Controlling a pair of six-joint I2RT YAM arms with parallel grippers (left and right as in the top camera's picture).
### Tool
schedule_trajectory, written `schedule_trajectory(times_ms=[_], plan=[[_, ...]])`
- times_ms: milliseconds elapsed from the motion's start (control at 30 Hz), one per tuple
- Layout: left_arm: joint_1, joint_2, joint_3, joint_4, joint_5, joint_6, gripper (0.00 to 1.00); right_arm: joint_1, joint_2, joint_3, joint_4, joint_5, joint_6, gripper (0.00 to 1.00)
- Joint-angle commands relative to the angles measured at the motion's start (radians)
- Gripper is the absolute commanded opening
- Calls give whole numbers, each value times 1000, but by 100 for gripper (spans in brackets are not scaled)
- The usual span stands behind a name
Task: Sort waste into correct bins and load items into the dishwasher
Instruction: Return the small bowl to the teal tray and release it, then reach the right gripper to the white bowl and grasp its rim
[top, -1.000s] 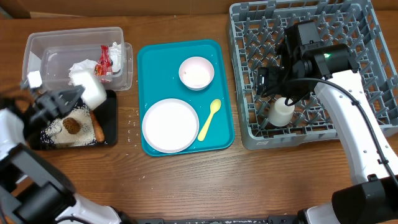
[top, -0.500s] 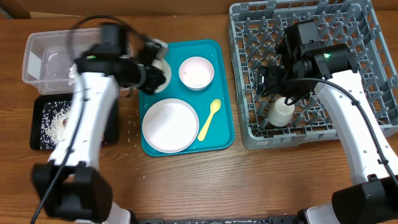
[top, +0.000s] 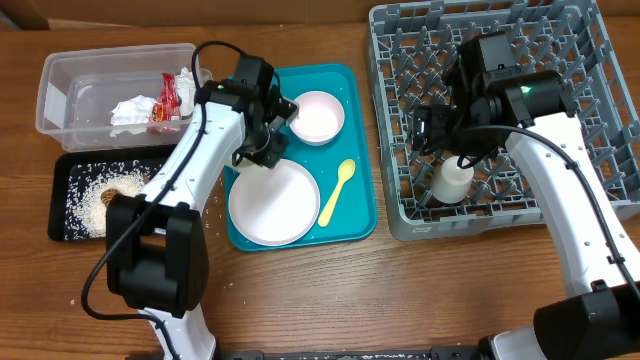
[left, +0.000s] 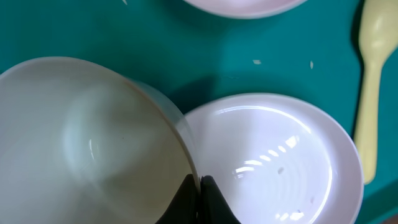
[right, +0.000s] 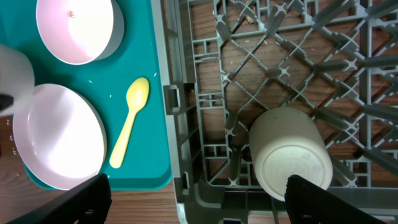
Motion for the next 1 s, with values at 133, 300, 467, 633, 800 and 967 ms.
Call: schedule_trajectory(times_ms=[133,300,467,633,800,967], plan=[[-92,5,-6,-133,48,-142,4,0,-16,19,24,-6,0,92],[-137,5,-64,-119,62,-167,4,0,-16,19,37,-6,0,92],[-149,5,-144,-46,63,-229,5,0,-16,19,34,-6,0,92],[-148,3,-124,-60,74,-237,26,0,-16,19,38,-42,0,92],[-145,-5,31,-169,101,-234,45,1,-16,19,58,-115,0,91],[-116,-8,287,-338,53,-288,59,38,-16,18,110,-179,11,89]])
